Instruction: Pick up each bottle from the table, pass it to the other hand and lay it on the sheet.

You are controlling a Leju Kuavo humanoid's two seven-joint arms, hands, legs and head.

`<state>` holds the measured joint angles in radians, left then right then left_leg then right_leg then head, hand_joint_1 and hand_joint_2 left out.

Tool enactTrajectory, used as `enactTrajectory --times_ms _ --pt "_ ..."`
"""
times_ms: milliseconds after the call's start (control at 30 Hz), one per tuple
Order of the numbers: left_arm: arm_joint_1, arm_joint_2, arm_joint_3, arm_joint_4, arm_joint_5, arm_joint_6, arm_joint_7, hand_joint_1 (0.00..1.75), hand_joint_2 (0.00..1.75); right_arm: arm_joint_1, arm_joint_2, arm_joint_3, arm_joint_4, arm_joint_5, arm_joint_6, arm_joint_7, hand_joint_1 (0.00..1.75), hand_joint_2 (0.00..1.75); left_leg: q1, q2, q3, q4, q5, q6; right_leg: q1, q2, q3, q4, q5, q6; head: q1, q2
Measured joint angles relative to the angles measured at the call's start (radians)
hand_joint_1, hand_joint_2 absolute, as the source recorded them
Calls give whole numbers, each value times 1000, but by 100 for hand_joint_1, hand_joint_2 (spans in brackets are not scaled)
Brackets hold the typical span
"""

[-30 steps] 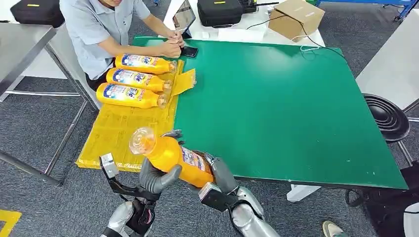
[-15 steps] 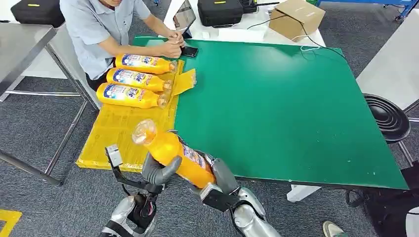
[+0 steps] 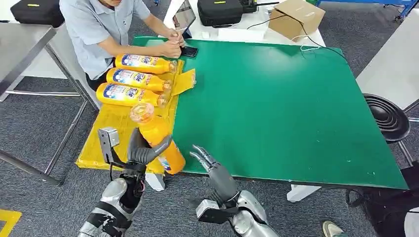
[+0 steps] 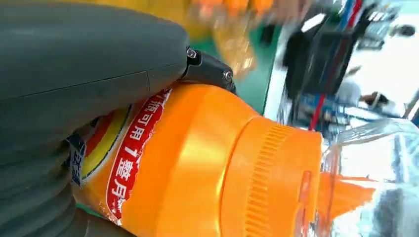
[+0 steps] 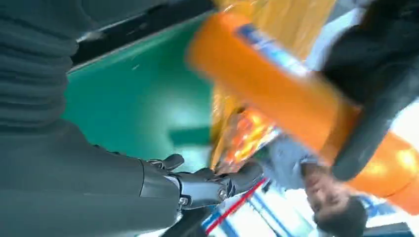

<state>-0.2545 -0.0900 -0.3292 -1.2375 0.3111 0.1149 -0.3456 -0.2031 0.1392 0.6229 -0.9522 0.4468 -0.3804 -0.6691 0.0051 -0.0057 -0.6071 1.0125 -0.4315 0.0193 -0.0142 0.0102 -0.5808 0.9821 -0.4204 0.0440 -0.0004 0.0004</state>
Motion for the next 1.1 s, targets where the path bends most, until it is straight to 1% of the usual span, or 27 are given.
enactTrajectory --times_ms 67,167,200,267,300,333,367,433,467,533,633,767,867,967,1100 --pt "-16 27 4 0 -121 48 -12 175 175 11 -18 -16 2 30 -32 5 0 0 0 0 0 0 0 0 0 0 0 0 0 0 0 0" --pt "-24 67 27 -16 -246 62 -6 175 175 33 -36 -50 5 40 -36 -5 0 0 0 0 0 0 0 0 0 0 0 0 0 0 0 0" --pt "-25 79 39 -22 -277 67 -5 164 175 41 -39 -63 5 40 -35 -6 0 0 0 0 0 0 0 0 0 0 0 0 0 0 0 0" --pt "-28 99 52 -37 -393 121 -5 157 175 56 -45 -89 2 40 -32 -7 0 0 0 0 0 0 0 0 0 0 0 0 0 0 0 0" --pt "-30 108 57 -42 -469 160 -1 157 175 63 -47 -99 -3 45 -27 -7 0 0 0 0 0 0 0 0 0 0 0 0 0 0 0 0" --pt "-37 120 57 -45 -590 217 19 162 175 69 -48 -109 -8 51 -19 -7 0 0 0 0 0 0 0 0 0 0 0 0 0 0 0 0" --pt "-45 129 57 -44 -700 264 40 173 175 72 -48 -117 -12 56 -9 -6 0 0 0 0 0 0 0 0 0 0 -1 0 0 0 0 0" --pt "-71 134 58 -26 -863 332 83 175 175 74 -46 -125 -16 61 10 -5 0 0 0 -1 0 0 0 0 0 0 0 0 0 0 0 0" --pt "-87 134 58 -3 -953 361 108 175 175 73 -44 -127 -18 67 20 -5 0 0 0 -1 0 0 0 0 0 0 0 0 0 0 0 0" --pt "-122 133 57 61 -1056 366 129 175 175 73 -35 -129 -18 73 38 -4 0 0 0 -1 0 0 1 -1 0 0 0 0 0 0 0 0" --pt "-162 122 56 168 -1131 359 140 175 175 73 -23 -129 -20 71 60 -2 0 0 0 0 1 0 1 -1 0 0 0 0 0 0 0 0" --pt "-205 96 52 290 -1166 328 148 175 175 73 -16 -129 -21 69 72 -1 0 0 0 -1 0 0 1 -1 0 0 0 0 0 0 0 0" --pt "-229 77 34 371 -1237 354 152 175 175 73 -9 -130 -21 65 80 -1 0 0 0 0 0 0 1 -1 0 0 0 0 0 0 0 0" --pt "-254 52 31 451 -1193 310 138 175 175 73 -5 -131 -21 50 80 -5 0 0 0 0 0 0 1 -1 0 0 0 0 0 0 0 0" --pt "-276 32 31 511 -1177 295 128 175 175 74 -4 -132 -21 48 80 -5 0 0 0 -1 0 0 1 -1 0 0 0 0 0 0 0 0"
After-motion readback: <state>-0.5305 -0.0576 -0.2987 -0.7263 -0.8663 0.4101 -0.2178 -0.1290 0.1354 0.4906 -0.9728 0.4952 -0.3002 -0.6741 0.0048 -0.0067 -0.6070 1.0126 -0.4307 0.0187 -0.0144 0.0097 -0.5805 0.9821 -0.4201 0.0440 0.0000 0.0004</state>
